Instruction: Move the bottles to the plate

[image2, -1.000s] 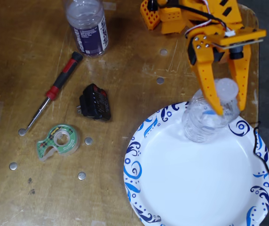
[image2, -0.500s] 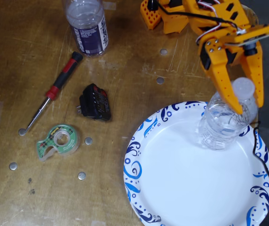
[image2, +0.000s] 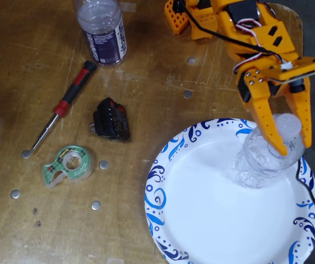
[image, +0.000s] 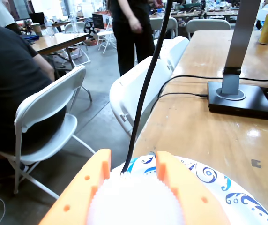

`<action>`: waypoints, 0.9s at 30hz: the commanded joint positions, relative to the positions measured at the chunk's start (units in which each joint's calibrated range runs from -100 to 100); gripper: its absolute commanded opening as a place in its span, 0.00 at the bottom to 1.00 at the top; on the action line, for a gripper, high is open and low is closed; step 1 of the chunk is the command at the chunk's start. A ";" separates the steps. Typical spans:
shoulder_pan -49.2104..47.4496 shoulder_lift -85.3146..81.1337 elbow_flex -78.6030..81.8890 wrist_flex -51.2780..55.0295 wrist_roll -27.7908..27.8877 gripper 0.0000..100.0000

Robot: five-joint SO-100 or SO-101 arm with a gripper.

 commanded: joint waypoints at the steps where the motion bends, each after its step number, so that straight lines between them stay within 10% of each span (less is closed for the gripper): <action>1: 0.23 0.20 -2.52 -1.19 0.00 0.08; 27: 2.93 0.29 1.35 -1.28 0.94 0.09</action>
